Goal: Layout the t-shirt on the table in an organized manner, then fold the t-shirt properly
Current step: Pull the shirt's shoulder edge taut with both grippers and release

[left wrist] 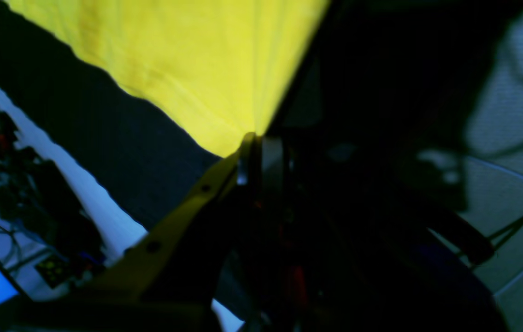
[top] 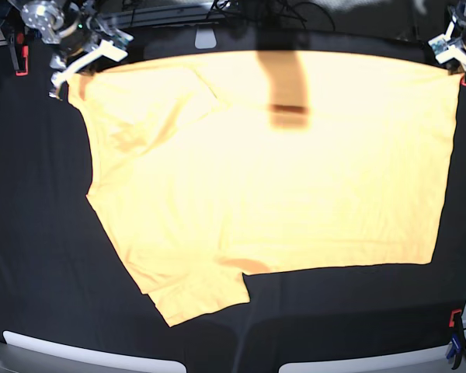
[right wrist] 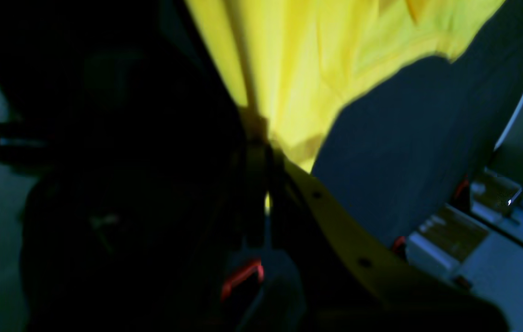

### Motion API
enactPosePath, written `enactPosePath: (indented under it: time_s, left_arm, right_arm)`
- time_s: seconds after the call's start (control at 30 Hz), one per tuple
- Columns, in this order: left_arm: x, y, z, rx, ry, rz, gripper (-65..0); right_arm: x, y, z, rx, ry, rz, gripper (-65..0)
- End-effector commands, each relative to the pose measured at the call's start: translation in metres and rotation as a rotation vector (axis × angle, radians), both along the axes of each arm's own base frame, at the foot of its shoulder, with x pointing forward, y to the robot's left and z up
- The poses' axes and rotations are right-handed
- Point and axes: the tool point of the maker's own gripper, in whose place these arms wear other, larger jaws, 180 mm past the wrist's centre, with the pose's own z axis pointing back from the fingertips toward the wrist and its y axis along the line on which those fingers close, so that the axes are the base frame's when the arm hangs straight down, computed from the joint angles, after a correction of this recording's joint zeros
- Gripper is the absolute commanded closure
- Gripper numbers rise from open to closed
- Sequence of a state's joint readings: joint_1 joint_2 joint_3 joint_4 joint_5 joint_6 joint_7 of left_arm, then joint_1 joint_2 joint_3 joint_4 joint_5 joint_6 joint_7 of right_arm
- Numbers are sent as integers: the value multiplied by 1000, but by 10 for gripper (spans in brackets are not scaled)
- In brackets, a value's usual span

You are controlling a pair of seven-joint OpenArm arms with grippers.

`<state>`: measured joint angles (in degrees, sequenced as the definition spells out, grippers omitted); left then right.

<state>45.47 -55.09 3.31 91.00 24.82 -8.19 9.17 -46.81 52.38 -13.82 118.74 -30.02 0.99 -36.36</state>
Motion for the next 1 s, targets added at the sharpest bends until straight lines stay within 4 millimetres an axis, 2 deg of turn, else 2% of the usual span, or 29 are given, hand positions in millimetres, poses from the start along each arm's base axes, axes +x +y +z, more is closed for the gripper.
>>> enactPosePath:
  time_s: [0.0, 0.17, 0.5, 0.8, 0.97]
  left_arm:
    - [0, 9, 5, 37, 5, -3, 0]
    - [3, 2, 8, 30, -5, -10, 0]
    - [7, -3, 13, 40, -17, -10, 0]
    - [-20, -3, 6, 40, 47, -12, 0]
    - [-24, -3, 5, 40, 57, -13, 0]
  right_arm:
    - [7, -8, 13, -36, -40, -5, 0]
    - [4, -6, 21, -21, -46, -8, 0]
    - [-7, -3, 14, -20, 0, 2, 0]
    - [-11, -3, 11, -34, 31, 13, 0]
    - [-12, -5, 10, -47, 44, 9, 0]
